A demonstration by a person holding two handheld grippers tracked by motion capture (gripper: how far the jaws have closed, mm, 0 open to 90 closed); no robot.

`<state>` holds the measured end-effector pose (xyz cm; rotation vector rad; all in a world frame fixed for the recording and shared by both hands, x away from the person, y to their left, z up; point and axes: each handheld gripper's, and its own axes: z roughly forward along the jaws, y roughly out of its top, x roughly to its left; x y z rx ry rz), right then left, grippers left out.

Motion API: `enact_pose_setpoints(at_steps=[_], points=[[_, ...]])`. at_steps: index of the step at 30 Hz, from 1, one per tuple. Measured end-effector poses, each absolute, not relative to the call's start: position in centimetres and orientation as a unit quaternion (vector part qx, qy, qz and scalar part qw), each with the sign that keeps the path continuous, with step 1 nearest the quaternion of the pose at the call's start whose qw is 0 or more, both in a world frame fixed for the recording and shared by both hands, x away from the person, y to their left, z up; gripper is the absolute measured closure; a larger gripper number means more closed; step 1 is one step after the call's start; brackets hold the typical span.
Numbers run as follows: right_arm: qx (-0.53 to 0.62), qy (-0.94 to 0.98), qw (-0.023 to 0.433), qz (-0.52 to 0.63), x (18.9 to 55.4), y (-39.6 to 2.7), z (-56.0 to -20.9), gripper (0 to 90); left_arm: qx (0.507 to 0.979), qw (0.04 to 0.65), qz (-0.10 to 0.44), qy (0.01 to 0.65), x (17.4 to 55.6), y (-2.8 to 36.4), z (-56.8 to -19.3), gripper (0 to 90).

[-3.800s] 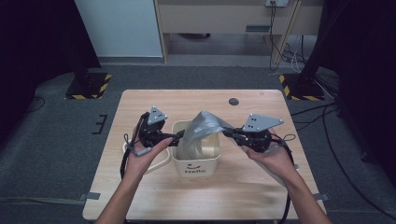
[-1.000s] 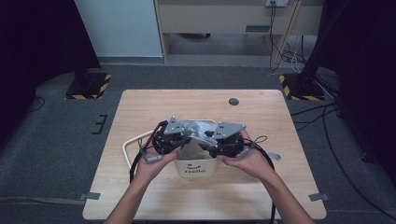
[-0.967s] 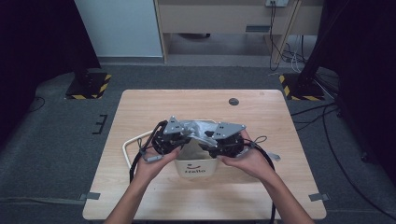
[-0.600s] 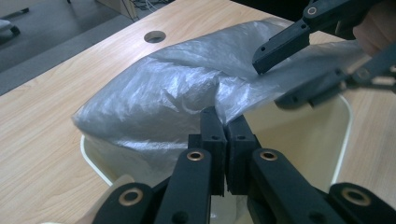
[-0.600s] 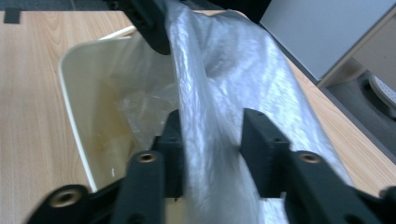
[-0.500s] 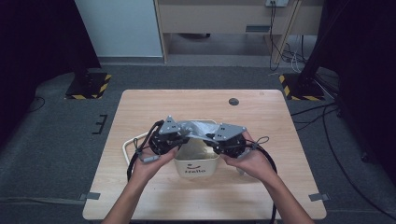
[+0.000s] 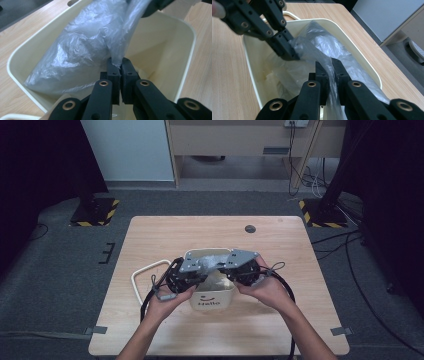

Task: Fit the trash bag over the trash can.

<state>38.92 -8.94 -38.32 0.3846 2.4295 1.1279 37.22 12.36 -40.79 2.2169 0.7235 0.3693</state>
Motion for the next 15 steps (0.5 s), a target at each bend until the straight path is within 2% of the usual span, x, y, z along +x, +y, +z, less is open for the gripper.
enact_pose_setpoints(at_steps=[4,11,15], points=[[0.134,0.880,0.215,0.402,39.0,-8.4,-38.4,86.5,0.871,0.376,0.147,0.279,36.9,12.4,-40.9,83.6],[0.131,0.883,0.210,0.399,39.2,-8.2,-38.6,88.5,0.856,0.387,0.187,0.288,36.4,12.8,-40.2,48.5],[0.127,0.886,0.206,0.396,39.2,-8.0,-38.7,88.9,0.845,0.401,0.208,0.284,36.4,13.1,-39.1,42.8]])
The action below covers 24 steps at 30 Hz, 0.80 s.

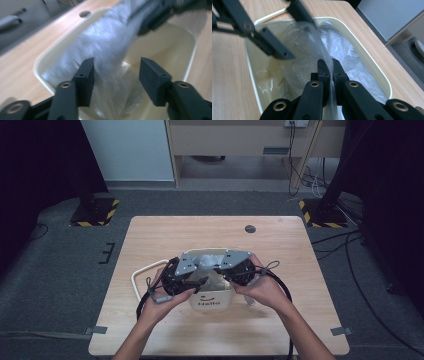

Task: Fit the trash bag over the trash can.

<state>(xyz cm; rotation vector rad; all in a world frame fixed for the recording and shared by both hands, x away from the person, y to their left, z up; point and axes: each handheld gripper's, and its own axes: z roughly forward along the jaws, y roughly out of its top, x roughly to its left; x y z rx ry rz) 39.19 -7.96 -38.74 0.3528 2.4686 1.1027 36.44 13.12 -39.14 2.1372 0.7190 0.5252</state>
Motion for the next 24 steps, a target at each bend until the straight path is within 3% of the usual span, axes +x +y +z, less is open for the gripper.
enact_pose_setpoints(at_steps=[8,13,18,24], points=[[0.124,0.888,0.202,0.394,39.2,-8.0,-38.8,89.0,0.873,0.380,0.210,0.223,37.4,11.6,-37.9,46.5],[0.126,0.888,0.204,0.393,39.2,-8.2,-38.6,87.4,0.883,0.362,0.202,0.220,37.8,11.0,-38.4,69.7],[0.135,0.881,0.206,0.405,39.1,-8.4,-38.4,70.1,0.881,0.366,0.191,0.231,38.2,11.0,-38.3,84.3],[0.136,0.868,0.214,0.426,38.4,-8.4,-37.4,56.8,0.880,0.361,0.178,0.251,38.9,11.0,-38.7,88.2]])
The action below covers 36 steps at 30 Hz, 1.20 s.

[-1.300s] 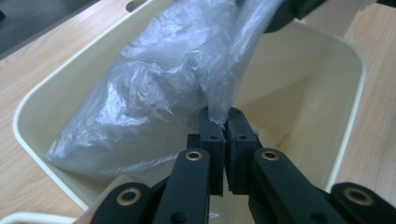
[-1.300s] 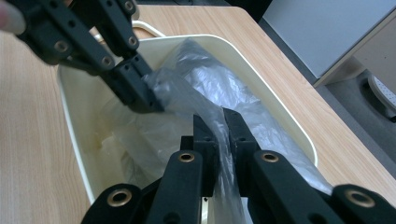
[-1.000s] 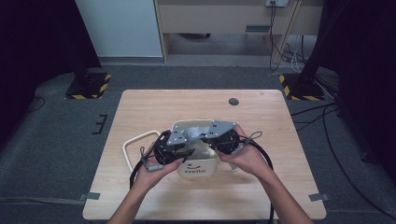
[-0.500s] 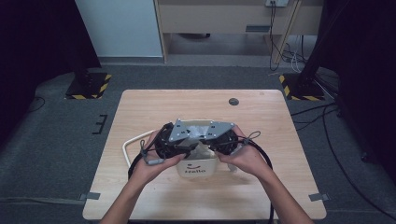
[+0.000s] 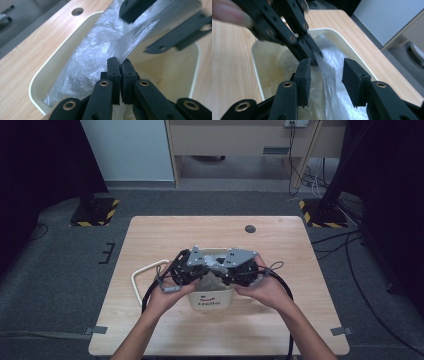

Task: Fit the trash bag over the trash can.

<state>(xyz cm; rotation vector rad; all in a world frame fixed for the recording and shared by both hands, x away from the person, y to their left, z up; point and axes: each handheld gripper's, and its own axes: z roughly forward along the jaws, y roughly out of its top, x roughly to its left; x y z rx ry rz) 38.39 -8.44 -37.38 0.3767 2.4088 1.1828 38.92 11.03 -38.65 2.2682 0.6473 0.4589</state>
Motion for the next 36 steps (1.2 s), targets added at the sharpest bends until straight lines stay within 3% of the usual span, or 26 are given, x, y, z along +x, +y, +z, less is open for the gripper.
enact_pose_setpoints(at_steps=[15,19,30,36], points=[[0.101,0.884,0.200,0.410,37.3,-7.9,-37.7,78.0,0.841,0.417,0.177,0.296,39.4,12.4,-37.8,89.6],[0.120,0.886,0.203,0.400,37.8,-8.1,-38.3,76.9,0.832,0.439,0.170,0.294,39.0,13.0,-37.5,89.8],[0.158,0.878,0.204,0.404,39.0,-7.9,-38.9,59.9,0.821,0.473,0.145,0.283,38.7,13.5,-38.0,89.9],[0.161,0.875,0.194,0.413,39.5,-7.5,-39.2,59.4,0.825,0.473,0.138,0.278,38.7,13.5,-38.3,89.9]])
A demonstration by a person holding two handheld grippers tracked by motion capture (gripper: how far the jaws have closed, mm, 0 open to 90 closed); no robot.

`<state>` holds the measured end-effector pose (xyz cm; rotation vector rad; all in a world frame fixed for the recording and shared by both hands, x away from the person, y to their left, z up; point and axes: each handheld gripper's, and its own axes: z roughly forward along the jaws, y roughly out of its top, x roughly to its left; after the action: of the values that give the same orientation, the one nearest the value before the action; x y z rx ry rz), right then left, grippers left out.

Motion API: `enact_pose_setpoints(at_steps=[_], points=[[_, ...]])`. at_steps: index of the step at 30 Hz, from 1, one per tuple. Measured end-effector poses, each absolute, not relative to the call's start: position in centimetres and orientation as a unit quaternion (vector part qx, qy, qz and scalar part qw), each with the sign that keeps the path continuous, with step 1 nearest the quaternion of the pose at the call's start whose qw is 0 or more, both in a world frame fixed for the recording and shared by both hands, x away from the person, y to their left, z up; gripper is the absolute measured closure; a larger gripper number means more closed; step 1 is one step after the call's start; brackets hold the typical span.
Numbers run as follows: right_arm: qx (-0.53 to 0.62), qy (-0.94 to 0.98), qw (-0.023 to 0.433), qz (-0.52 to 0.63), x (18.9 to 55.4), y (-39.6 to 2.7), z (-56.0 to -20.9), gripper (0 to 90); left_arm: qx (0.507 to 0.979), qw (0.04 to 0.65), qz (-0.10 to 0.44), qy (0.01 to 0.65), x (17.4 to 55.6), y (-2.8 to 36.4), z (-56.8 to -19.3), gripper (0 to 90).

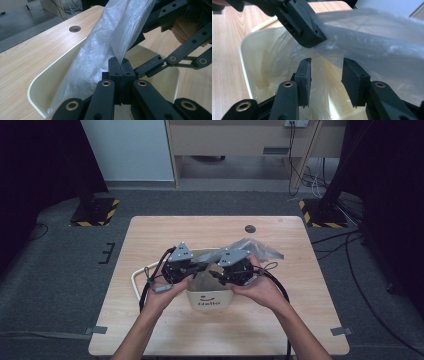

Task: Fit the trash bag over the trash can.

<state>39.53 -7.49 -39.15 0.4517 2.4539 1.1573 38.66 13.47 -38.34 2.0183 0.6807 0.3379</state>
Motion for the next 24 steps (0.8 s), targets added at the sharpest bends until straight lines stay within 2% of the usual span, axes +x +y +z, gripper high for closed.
enact_pose_setpoints(at_steps=[4,6,8,14,24], points=[[0.158,0.873,0.190,0.420,39.6,-7.3,-39.2,59.9,0.825,0.475,0.132,0.277,38.7,13.5,-38.5,90.0],[0.154,0.872,0.192,0.423,39.5,-7.2,-39.2,63.1,0.826,0.474,0.131,0.275,38.7,13.4,-38.6,90.0],[0.144,0.874,0.195,0.421,39.4,-7.1,-39.2,71.5,0.825,0.476,0.129,0.276,38.6,13.5,-38.6,90.0],[0.142,0.879,0.196,0.411,39.5,-7.1,-39.2,89.2,0.819,0.484,0.126,0.282,38.6,13.8,-38.9,89.9],[0.167,0.879,0.205,0.396,39.6,-8.5,-39.3,90.0,0.803,0.482,0.149,0.317,38.9,15.3,-38.4,89.7]])
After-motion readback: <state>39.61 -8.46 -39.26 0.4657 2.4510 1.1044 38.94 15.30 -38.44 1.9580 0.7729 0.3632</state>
